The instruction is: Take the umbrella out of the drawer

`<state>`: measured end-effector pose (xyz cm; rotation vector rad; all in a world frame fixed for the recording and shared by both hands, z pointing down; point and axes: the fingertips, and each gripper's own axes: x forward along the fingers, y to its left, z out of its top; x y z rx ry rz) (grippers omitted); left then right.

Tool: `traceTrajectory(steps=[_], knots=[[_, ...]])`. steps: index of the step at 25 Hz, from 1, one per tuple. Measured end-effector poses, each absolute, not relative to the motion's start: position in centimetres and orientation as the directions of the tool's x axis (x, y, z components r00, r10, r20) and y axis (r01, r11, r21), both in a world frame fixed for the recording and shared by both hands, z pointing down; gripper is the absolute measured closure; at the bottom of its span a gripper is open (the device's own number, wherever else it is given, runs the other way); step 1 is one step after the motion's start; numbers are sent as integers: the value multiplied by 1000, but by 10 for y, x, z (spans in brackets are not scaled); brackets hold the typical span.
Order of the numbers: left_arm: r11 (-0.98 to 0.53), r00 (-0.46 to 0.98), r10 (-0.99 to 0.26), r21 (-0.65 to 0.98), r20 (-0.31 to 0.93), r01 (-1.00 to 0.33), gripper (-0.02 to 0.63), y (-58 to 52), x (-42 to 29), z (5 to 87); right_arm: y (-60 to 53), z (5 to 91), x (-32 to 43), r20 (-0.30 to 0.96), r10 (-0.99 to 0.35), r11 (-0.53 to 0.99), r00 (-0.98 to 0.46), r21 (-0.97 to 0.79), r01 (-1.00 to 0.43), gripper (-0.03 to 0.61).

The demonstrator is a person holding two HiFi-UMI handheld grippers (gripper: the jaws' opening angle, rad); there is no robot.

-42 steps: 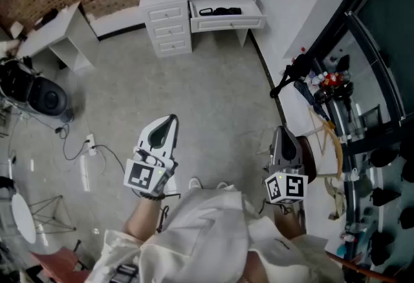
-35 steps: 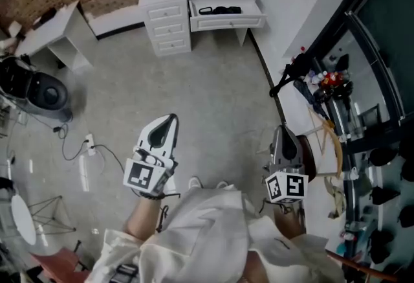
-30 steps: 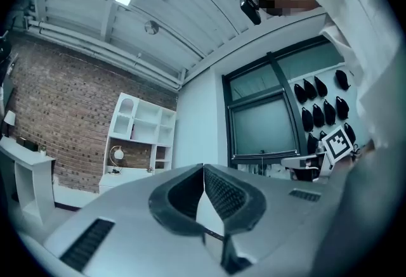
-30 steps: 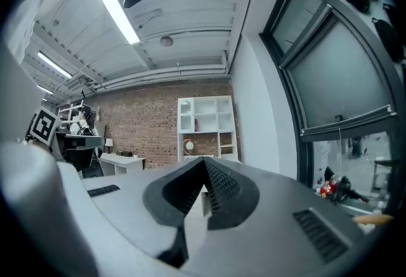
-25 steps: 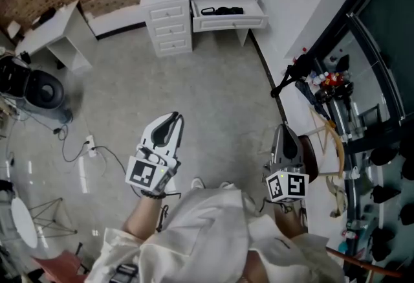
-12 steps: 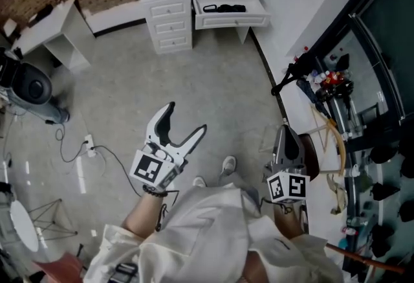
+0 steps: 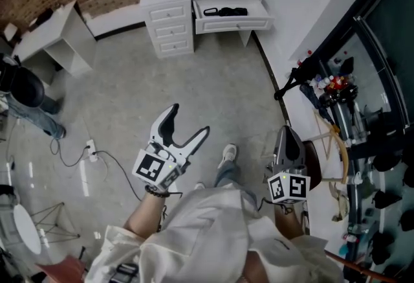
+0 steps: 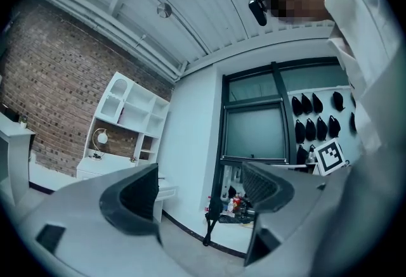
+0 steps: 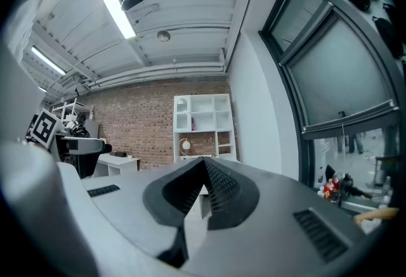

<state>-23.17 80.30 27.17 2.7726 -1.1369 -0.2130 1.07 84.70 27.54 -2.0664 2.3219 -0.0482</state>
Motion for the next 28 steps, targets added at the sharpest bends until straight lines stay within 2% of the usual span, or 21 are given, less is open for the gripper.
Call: traceTrajectory(steps=[22,28], knots=[[-698,696,-715,138,-67,-703,218,570,-85,266,606,288,140,0,-983,184,-185,-94,-978,561],[-685,683,-727,134,-69,-716,219,528,-68,266,558,293,159,6,-980,196,-197,-93,-976,561]])
